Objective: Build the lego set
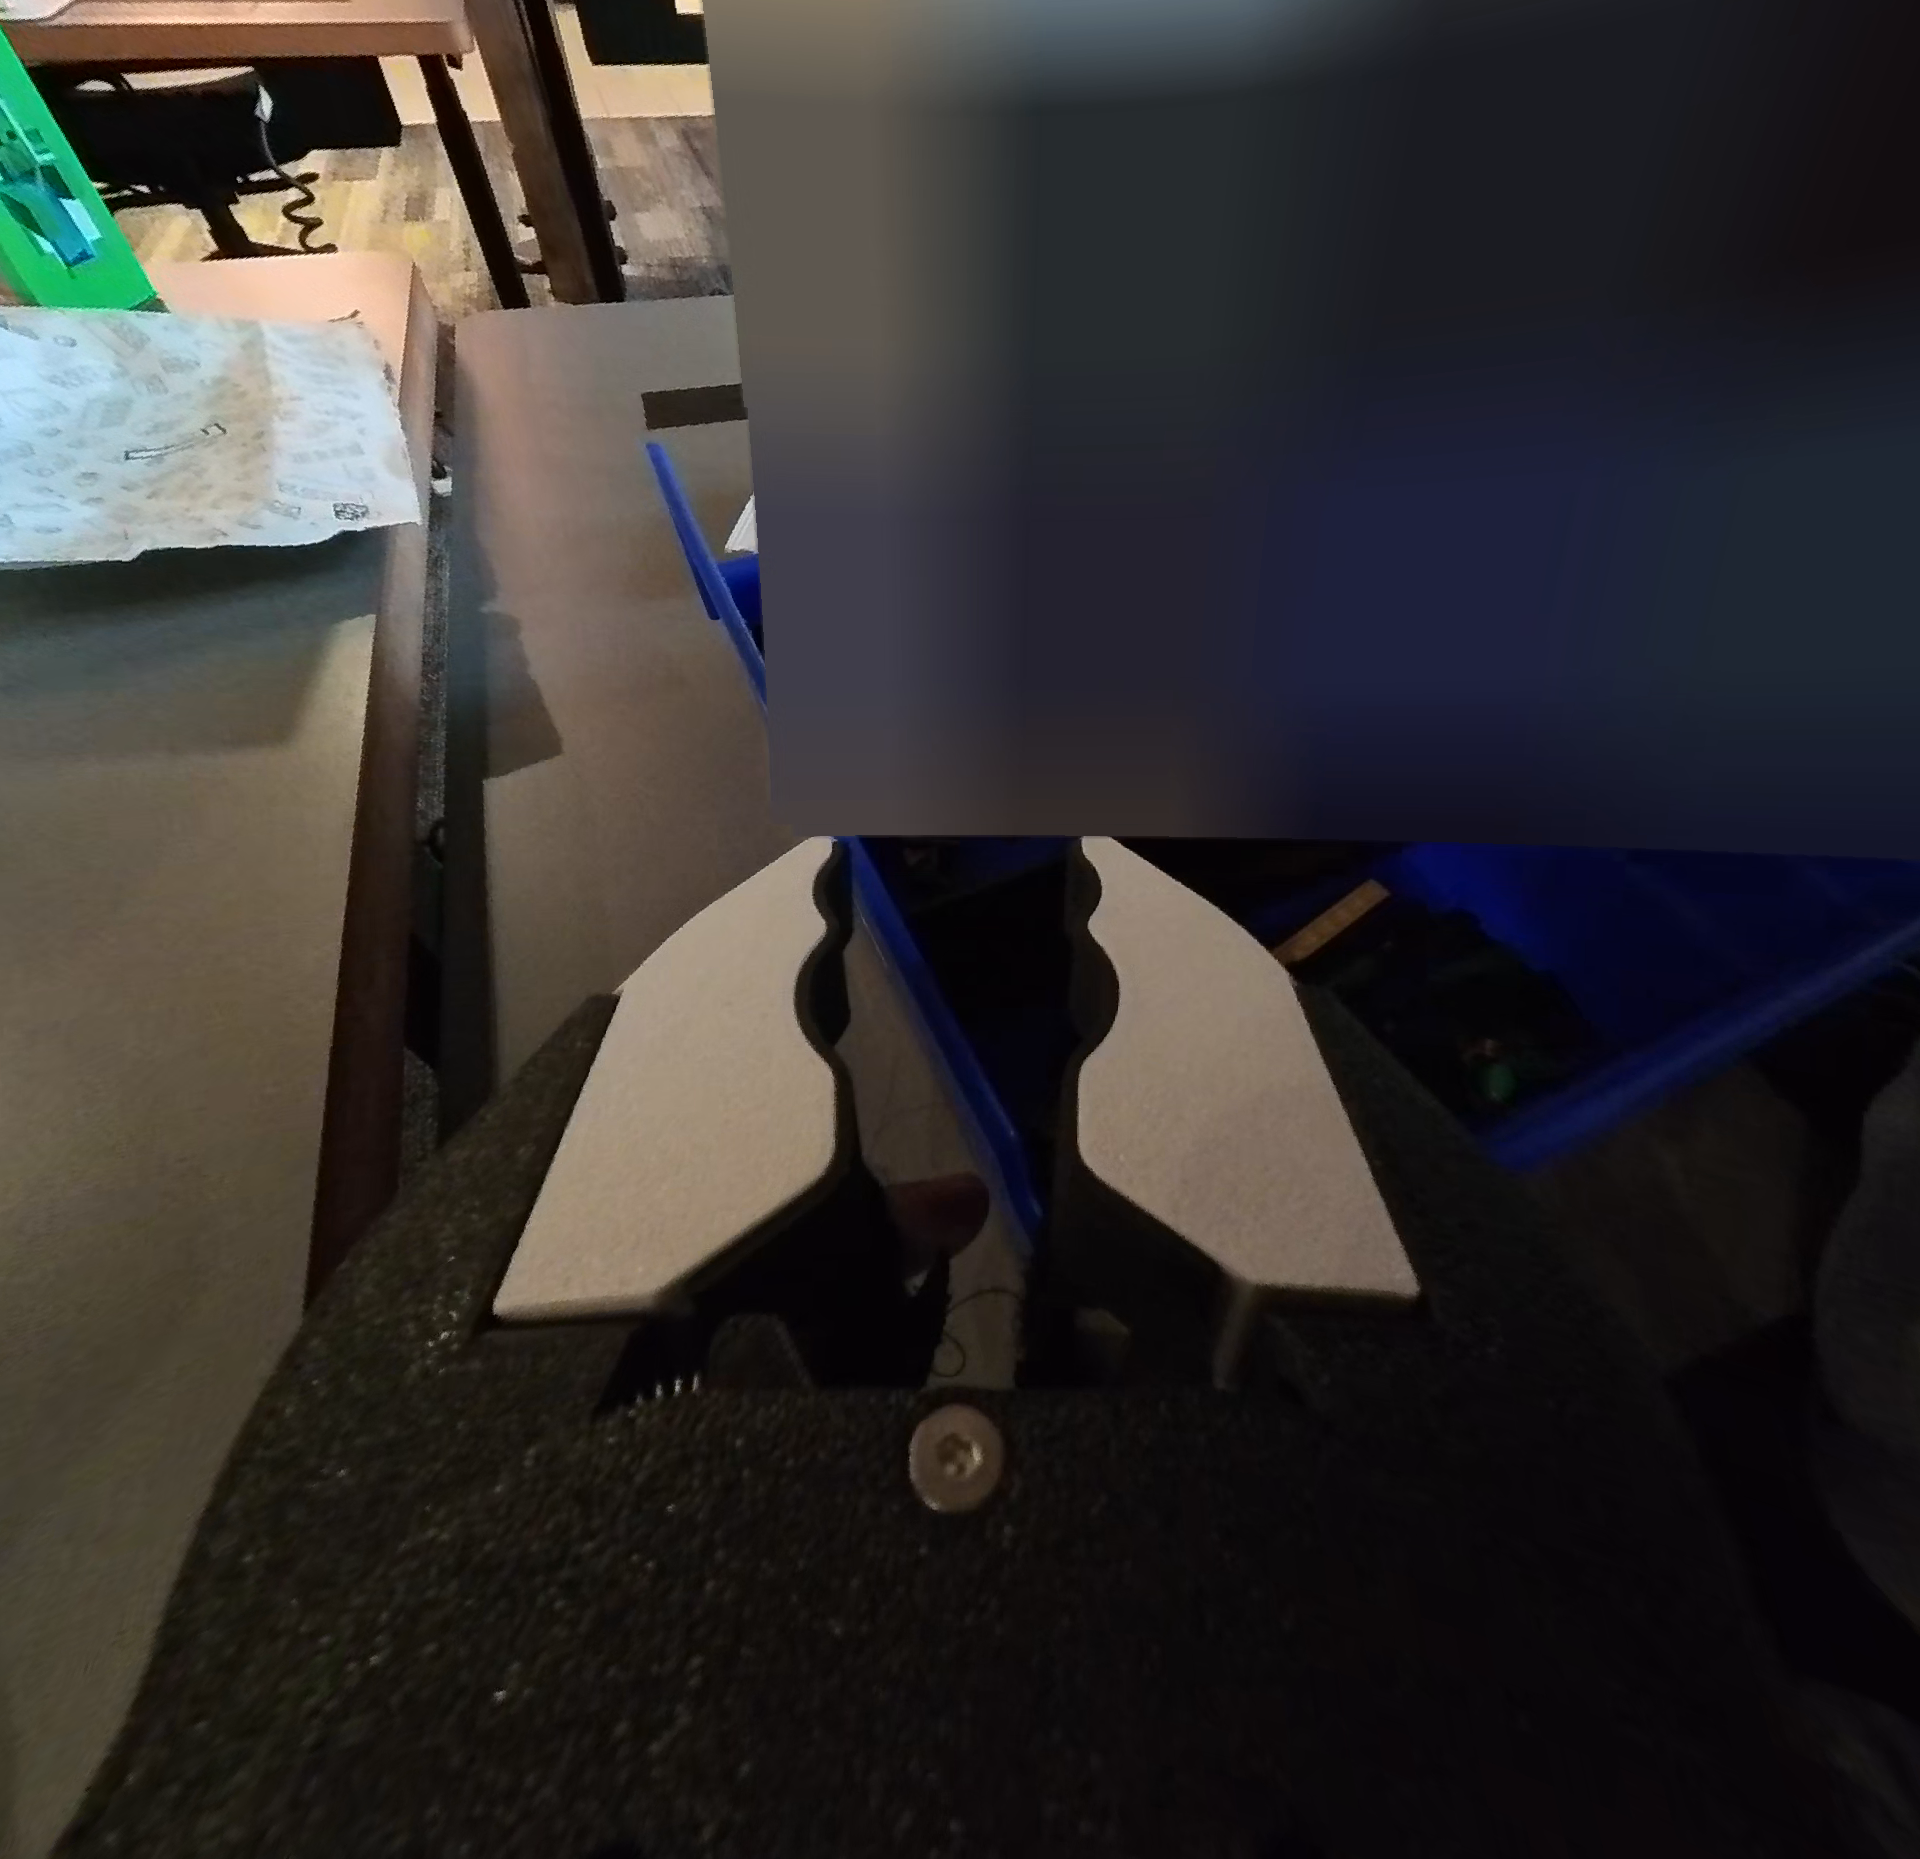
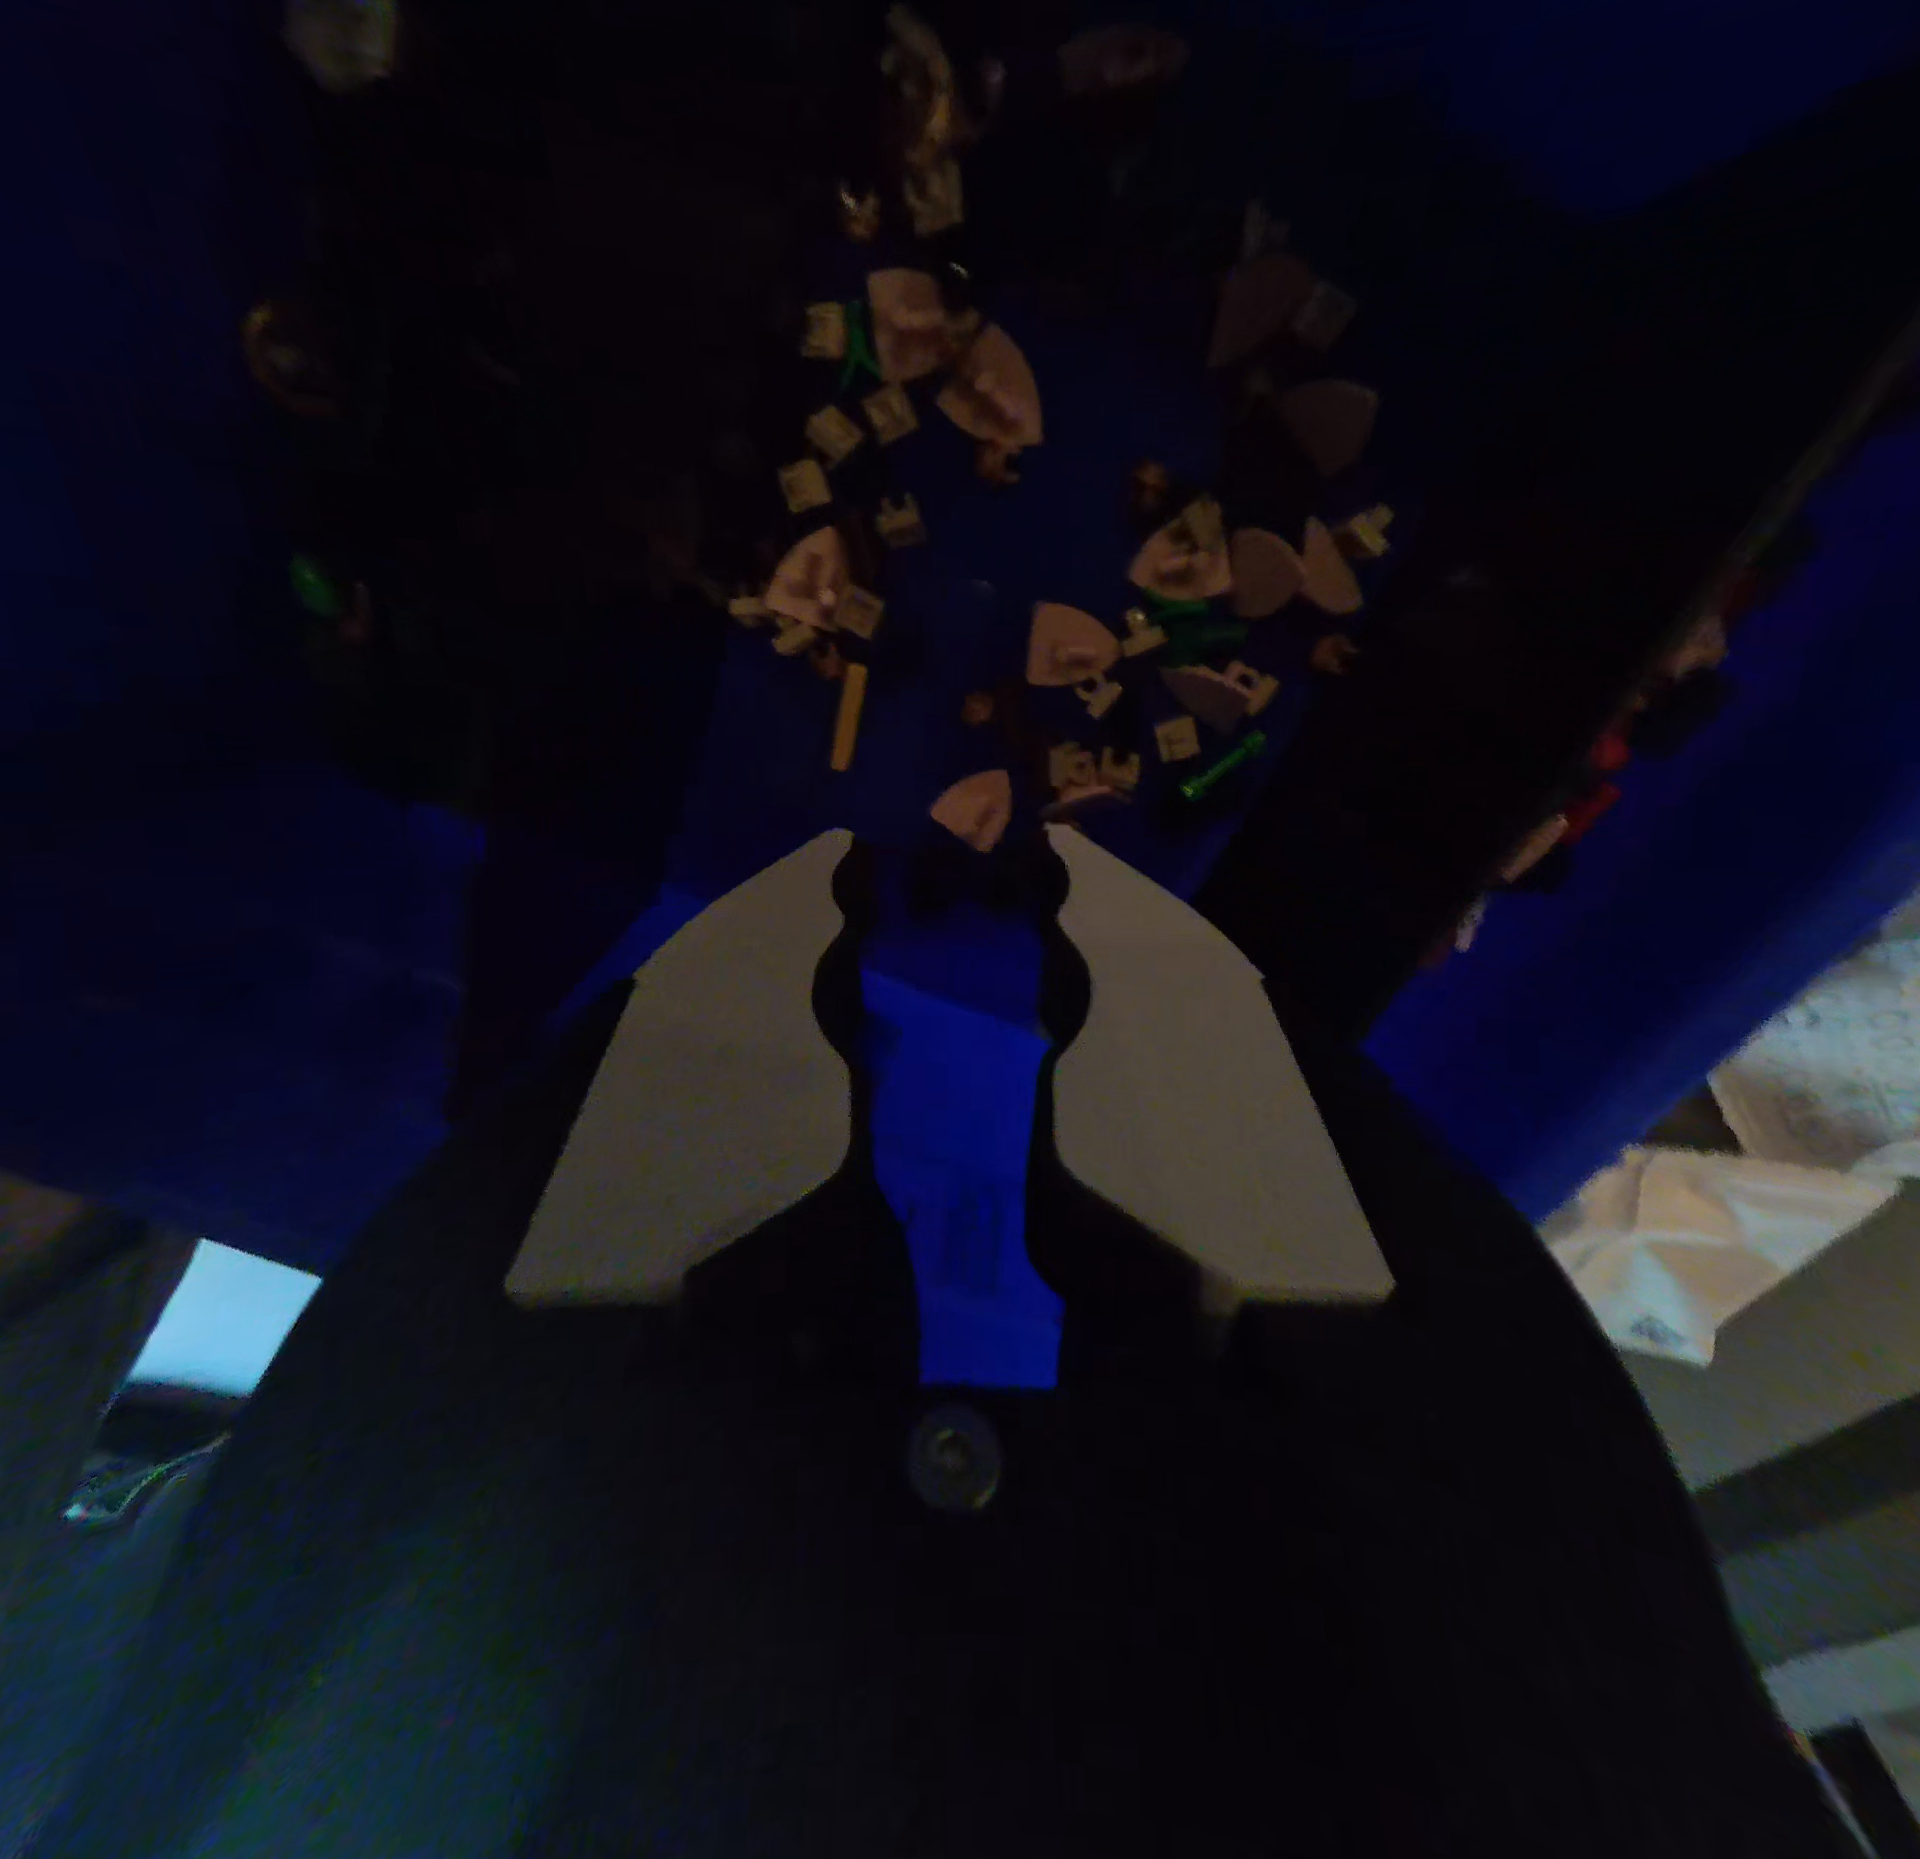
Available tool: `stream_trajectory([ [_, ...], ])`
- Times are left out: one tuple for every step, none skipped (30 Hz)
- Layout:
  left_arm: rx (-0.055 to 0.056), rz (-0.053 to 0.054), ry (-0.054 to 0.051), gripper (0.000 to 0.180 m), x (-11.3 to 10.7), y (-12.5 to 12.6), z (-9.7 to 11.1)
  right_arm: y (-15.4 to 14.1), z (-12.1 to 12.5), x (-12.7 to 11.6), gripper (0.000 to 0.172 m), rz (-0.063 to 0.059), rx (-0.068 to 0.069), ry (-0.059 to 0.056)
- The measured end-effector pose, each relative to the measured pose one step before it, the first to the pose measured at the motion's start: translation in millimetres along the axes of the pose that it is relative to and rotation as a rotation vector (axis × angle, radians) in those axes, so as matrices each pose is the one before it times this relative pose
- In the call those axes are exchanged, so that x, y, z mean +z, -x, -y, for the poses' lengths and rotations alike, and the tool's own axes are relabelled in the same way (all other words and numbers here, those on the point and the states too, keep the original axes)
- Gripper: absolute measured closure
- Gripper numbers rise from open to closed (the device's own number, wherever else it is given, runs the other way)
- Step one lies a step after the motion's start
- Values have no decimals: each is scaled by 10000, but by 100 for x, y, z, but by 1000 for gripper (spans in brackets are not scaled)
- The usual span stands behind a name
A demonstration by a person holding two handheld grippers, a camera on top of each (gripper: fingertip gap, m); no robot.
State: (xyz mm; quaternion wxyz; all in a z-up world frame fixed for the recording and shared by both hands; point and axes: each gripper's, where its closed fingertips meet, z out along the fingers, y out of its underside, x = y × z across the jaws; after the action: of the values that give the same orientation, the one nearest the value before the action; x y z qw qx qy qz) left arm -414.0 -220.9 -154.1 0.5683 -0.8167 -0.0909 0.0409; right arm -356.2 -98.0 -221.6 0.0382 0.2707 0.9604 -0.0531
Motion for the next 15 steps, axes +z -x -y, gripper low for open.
stream_trajectory([
  [3,-1,-7,141,-4,2,6,124,100,120,145,29,-36,-48],
  [6,-1,-6,141,-1,5,-5,-18,-60,144,145,-27,11,56],
  [2,1,-2,141,-8,5,0,-103,-32,152,145,-48,27,50],
  [6,-3,-6,141,-7,-7,3,-60,109,137,145,19,25,-13],
  [2,0,-8,141,-4,2,7,53,220,128,145,99,-7,-46],
  [-1,5,-1,141,-17,9,-5,81,362,131,145,93,-73,-83],
  [4,9,6,141,-9,4,1,143,523,178,144,116,-156,-134],
  [14,10,7,141,-9,4,-11,204,772,255,143,173,-226,-242],
  [17,7,4,141,2,-11,-4,138,1052,406,143,174,-157,-374],
  [8,-4,-1,141,6,-2,14,61,843,521,143,169,31,-227],
  [-9,-6,-2,141,-12,0,-12,77,428,548,143,167,15,11],
  [-17,3,-2,141,-13,15,-2,-25,214,512,142,62,-71,84],
  [-4,3,0,141,-7,13,-2,-173,81,482,143,-98,-59,108],
  [9,2,3,141,-4,0,-5,-95,-140,454,144,-110,-126,210],
  [8,-5,4,141,5,-13,-3,-193,-176,126,149,-246,-260,152],
])
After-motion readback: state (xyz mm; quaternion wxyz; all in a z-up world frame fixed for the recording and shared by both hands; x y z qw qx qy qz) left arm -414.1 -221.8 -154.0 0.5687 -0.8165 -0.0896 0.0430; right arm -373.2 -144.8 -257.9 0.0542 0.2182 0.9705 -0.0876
